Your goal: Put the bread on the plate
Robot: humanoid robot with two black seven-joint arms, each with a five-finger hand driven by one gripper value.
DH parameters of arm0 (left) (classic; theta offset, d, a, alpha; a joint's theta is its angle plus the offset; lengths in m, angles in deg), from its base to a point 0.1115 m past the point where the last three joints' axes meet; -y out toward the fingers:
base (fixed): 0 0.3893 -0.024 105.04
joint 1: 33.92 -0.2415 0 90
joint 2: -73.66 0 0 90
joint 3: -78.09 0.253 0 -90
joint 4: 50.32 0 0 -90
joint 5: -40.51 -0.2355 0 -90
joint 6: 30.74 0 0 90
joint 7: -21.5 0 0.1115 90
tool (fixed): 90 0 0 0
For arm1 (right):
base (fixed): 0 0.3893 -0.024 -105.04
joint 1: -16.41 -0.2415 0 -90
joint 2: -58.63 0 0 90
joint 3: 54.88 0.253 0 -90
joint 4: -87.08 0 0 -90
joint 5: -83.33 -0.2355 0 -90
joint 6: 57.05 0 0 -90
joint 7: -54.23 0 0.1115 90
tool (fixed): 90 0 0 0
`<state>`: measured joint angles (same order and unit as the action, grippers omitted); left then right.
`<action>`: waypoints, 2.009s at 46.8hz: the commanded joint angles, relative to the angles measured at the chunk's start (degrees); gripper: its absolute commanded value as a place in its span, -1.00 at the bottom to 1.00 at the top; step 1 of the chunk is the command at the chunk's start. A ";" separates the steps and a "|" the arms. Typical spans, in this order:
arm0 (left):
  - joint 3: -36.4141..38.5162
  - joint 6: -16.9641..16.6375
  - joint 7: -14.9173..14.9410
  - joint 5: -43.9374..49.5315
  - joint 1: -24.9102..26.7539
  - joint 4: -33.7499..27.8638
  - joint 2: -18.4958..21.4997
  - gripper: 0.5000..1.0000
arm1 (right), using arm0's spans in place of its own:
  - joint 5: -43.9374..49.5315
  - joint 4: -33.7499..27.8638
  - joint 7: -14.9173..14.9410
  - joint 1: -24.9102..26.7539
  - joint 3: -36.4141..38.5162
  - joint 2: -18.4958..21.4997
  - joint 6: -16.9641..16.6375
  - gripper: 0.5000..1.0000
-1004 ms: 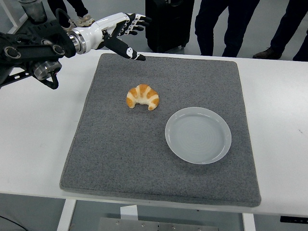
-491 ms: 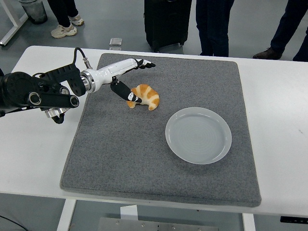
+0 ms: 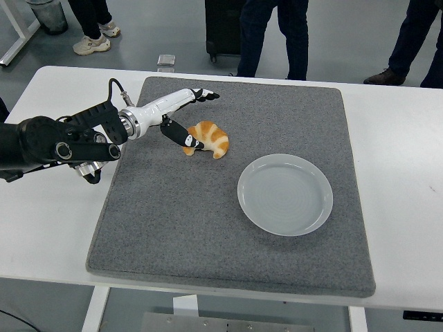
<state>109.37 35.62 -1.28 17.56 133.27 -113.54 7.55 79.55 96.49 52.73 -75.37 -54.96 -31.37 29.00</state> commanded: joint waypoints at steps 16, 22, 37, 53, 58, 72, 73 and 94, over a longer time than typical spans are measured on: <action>0.01 0.17 -0.25 -0.25 -3.45 6.79 -5.08 0.97 | 0.00 0.00 0.00 0.02 0.00 0.00 0.00 0.81; 0.01 0.17 -0.60 -0.34 -4.07 8.63 -6.04 0.97 | 0.00 0.00 0.00 -0.07 0.00 0.00 0.00 0.81; 0.01 0.52 -1.22 -0.34 -5.56 10.83 -7.54 0.89 | 0.00 -0.09 0.00 -0.07 0.00 0.00 0.00 0.82; -0.08 4.92 -3.42 -0.25 -5.74 10.31 -7.36 0.09 | 0.00 -0.09 0.00 -0.07 0.00 0.00 0.00 0.81; -0.16 5.09 -3.50 -0.25 -5.65 10.31 -7.19 -0.35 | 0.00 -0.09 0.00 -0.07 0.00 0.00 0.00 0.81; -1.66 5.01 -3.50 -0.25 -5.21 10.48 -6.75 -1.00 | 0.00 -0.09 0.00 0.02 0.00 0.00 0.00 0.81; -1.66 4.92 -3.50 -0.25 -5.12 10.57 -6.75 -1.00 | 0.00 -0.09 0.00 -0.07 0.00 0.00 0.00 0.81; -1.83 4.83 -4.12 -0.25 -4.68 10.48 -4.55 -1.00 | 0.00 0.00 0.00 0.02 0.00 0.00 0.00 0.81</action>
<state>107.63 40.44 -5.41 17.28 128.60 -103.06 2.76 79.56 96.42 52.73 -75.36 -54.96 -31.37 29.00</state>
